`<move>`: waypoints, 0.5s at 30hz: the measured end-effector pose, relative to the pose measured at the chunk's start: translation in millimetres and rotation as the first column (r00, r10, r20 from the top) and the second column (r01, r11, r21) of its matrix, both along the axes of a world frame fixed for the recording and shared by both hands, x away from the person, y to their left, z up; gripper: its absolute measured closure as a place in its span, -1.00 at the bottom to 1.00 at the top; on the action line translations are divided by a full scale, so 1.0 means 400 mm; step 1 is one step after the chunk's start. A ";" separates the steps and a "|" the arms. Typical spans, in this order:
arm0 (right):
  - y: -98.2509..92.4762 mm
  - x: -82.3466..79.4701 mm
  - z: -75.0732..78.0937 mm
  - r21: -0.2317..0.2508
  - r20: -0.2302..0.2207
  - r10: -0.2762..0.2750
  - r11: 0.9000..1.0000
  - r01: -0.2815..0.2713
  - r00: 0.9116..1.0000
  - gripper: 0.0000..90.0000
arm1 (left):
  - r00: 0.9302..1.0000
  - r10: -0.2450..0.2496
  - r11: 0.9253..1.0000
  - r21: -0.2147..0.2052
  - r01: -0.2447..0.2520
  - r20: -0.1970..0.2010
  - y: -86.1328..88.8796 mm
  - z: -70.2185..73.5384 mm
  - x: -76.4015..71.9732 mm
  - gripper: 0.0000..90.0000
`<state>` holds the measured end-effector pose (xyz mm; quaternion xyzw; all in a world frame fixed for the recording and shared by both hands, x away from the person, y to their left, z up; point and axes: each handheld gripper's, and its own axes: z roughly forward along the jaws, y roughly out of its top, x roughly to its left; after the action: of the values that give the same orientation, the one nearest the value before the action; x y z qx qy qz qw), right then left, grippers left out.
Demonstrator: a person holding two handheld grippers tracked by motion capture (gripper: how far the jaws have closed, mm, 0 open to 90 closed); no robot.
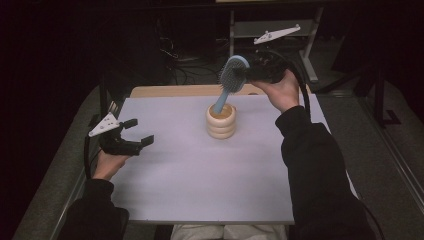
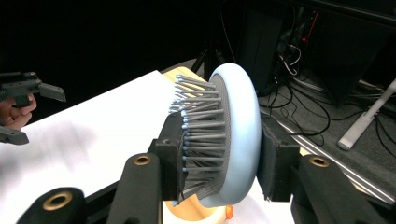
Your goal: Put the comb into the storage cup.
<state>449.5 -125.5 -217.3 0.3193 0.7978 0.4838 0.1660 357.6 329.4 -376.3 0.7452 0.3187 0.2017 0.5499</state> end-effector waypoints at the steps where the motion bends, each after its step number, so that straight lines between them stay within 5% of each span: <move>1: 0.000 0.001 -0.003 -0.001 -0.002 0.000 1.000 0.000 1.000 0.27 | 1.000 0.002 1.000 -0.008 -0.002 -0.003 0.001 -0.003 -0.001 -0.97; 15: -0.001 0.021 -0.043 -0.018 -0.014 -0.008 1.000 0.007 1.000 0.26 | 0.998 -0.002 1.000 0.003 0.003 -0.055 0.006 -0.036 -0.013 -1.00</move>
<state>457.7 -125.8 -234.4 0.3241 0.8020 0.4738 0.1651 352.5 332.0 -390.6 0.7518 0.3325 0.1808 0.5400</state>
